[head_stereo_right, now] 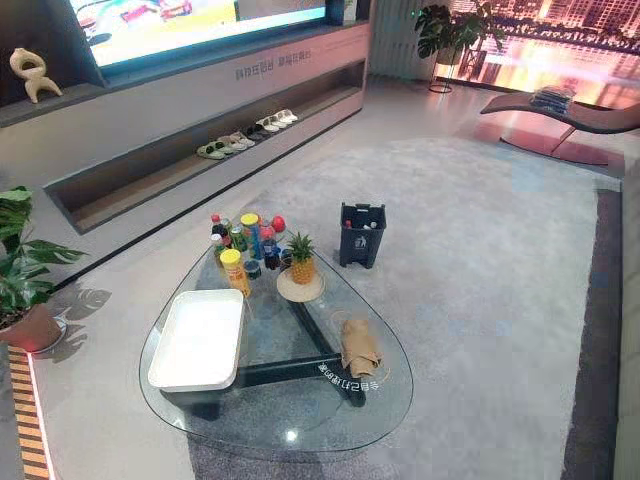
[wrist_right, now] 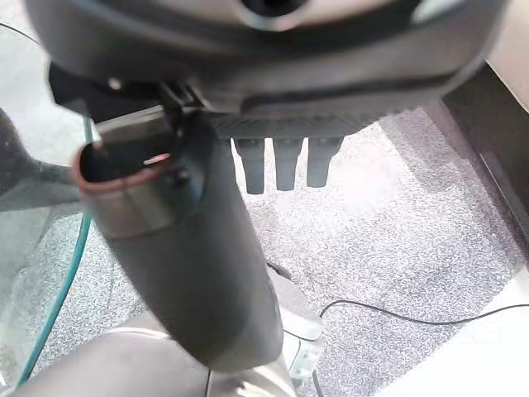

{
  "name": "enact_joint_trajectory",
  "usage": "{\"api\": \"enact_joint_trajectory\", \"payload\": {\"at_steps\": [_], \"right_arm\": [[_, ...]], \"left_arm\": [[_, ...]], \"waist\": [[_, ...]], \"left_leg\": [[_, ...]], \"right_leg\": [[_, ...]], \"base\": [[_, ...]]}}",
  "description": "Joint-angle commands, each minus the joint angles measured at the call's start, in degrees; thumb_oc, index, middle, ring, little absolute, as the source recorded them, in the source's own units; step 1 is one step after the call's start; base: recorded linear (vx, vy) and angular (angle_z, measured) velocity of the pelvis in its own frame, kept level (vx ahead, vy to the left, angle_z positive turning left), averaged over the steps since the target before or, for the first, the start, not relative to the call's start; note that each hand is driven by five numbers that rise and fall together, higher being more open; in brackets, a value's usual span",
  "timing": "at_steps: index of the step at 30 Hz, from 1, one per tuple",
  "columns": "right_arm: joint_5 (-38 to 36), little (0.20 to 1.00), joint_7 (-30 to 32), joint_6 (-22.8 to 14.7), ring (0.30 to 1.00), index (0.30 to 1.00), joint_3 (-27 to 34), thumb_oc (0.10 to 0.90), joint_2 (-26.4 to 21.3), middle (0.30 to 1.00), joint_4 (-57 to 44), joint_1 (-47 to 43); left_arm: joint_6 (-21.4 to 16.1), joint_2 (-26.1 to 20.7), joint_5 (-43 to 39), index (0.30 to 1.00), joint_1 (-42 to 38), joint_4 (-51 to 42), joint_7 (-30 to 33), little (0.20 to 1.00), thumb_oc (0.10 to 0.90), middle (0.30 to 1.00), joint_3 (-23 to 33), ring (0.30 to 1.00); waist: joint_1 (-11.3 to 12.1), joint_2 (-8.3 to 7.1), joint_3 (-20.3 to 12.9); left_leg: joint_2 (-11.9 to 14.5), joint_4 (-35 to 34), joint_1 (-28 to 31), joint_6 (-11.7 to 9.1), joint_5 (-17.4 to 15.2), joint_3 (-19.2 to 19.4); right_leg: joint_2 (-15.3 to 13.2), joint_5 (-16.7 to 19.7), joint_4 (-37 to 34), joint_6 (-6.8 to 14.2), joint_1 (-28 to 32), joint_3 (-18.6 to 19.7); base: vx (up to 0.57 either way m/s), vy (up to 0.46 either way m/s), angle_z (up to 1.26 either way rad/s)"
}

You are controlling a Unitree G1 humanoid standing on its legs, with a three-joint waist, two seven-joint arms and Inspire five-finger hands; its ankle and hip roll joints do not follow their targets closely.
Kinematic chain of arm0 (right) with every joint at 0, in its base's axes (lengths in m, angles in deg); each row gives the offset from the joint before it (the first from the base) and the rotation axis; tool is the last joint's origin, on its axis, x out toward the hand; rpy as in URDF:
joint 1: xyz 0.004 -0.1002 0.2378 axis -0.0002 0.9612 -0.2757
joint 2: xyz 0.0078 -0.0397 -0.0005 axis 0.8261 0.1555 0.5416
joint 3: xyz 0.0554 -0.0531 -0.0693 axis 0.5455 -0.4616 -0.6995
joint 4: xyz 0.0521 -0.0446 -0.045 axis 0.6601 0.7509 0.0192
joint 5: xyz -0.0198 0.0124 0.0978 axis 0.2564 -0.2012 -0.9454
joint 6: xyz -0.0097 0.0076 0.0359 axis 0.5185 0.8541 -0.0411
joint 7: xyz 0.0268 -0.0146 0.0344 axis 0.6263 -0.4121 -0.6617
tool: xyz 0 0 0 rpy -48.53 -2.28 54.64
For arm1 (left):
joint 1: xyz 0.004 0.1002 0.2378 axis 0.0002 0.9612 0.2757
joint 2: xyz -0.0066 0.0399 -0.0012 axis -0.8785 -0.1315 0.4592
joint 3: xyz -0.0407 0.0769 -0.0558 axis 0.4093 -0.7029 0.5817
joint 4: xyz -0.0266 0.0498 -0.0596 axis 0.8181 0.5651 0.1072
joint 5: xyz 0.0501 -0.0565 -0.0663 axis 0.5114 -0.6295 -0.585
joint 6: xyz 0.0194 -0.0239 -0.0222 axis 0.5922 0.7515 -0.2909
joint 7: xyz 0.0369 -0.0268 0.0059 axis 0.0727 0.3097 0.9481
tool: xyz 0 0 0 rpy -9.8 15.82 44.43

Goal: Wipe the table with a cloth and put it in the basket.

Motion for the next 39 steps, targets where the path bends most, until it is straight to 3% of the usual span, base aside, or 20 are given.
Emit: {"api": "enact_joint_trajectory", "payload": {"at_steps": [1,39], "right_arm": [[1.1,0.9,1.3,0.5,0.9,0.9,-1.4,0.8,-1.2,0.9,2.4,-3.7],[1.1,0.9,1.0,0.6,0.9,0.9,-1.2,0.8,-1.8,0.9,2.4,-3.6]], "left_arm": [[-0.5,0.6,0.7,0.9,-4.6,3.9,-0.5,0.9,0.8,0.9,0.5,0.9],[-0.5,0.1,-1.8,0.9,-4.8,3.6,1.0,0.9,0.8,0.9,1.5,0.9]], "waist": [[0.5,-0.59,2.2],[0.4,-0.39,2.3]], "left_leg": [[-3.4,0.3,0.8,1.5,-3.5,0.4],[-3.3,0.3,0.6,1.5,-3.3,0.3]], "right_leg": [[0.7,-0.9,0.9,0.2,0.8,-2.6],[0.7,-0.8,0.8,0.2,0.8,-2.6]], "base": [[-0.2,0.114,-0.59],[0.0,0.0,0.0]]}}
